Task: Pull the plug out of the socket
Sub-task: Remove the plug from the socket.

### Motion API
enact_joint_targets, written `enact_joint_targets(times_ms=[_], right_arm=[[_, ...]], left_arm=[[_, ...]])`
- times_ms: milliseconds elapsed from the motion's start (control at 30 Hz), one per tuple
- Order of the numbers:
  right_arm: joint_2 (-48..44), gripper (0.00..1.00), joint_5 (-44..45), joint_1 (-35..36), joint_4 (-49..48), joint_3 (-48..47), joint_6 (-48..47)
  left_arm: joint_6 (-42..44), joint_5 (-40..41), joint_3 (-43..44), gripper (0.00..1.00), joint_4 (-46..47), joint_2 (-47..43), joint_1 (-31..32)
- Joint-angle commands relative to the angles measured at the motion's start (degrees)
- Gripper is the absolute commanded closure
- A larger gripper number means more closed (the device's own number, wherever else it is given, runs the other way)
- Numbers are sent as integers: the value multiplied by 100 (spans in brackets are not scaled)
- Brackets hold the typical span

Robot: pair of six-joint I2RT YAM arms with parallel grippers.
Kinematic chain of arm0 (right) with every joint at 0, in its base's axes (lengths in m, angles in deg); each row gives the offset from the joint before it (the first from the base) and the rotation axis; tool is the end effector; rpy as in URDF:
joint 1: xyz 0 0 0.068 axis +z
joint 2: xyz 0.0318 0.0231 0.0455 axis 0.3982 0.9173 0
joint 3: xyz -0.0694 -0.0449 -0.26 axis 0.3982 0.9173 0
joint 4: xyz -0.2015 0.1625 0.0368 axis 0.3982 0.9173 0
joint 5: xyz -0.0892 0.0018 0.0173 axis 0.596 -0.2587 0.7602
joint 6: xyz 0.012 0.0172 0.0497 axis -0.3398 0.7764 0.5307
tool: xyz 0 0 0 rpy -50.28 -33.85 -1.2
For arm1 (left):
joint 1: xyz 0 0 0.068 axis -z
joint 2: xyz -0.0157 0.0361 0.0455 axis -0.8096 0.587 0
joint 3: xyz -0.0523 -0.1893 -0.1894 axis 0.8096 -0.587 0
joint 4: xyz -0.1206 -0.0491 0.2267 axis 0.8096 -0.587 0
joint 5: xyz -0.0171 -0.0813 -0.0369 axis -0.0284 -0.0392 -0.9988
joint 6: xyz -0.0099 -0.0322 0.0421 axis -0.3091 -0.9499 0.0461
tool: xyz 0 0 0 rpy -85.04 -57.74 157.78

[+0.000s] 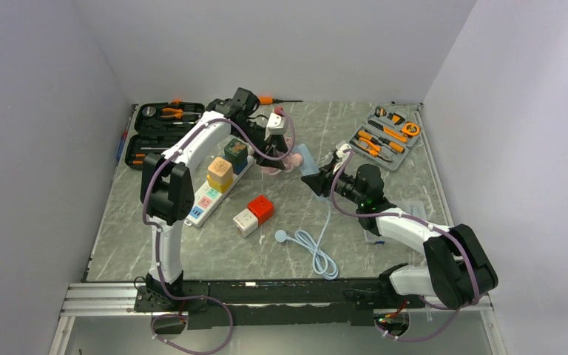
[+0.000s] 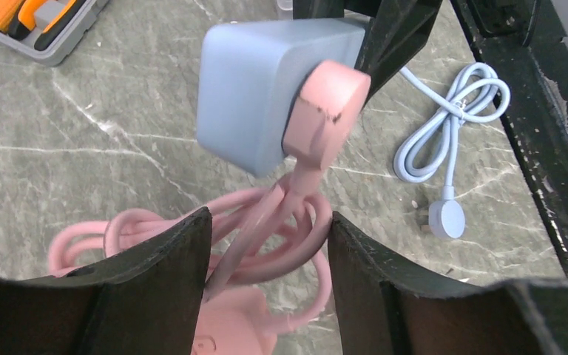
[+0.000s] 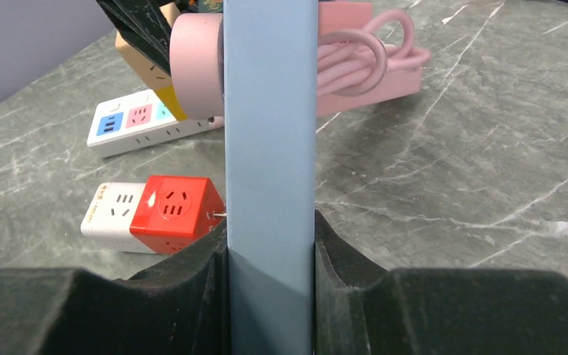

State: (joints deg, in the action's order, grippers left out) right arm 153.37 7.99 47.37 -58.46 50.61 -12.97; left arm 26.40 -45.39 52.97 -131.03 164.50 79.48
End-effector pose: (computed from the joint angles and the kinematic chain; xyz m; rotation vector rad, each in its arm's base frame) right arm 0.2334 0.1213 0.2203 -0.5763 1.6359 0.8338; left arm 0.3799 -0.2157 0.2830 1.6890 1.4124 -1.1466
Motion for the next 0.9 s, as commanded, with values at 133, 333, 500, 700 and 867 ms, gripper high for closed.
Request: enact_joint_targets(times_ms=[133, 333, 500, 700, 867], right_arm=[[-77, 100, -279, -80, -1716, -210, 447], [250, 100, -870, -65, -2028, -419, 815], [202, 100, -944, -45, -1956, -385, 770], [213, 100, -783, -52, -1925, -421, 700], [160, 100, -321, -59, -1819, -343, 571]], left_arm=[[339, -506, 271, 44, -847, -119, -66], [305, -439, 111, 22, -601, -150, 128], [-104, -411, -116, 20, 97, -292, 162], [888, -374, 397, 50, -1233, 86, 242], [1011, -352, 441, 77, -1481, 116, 253]])
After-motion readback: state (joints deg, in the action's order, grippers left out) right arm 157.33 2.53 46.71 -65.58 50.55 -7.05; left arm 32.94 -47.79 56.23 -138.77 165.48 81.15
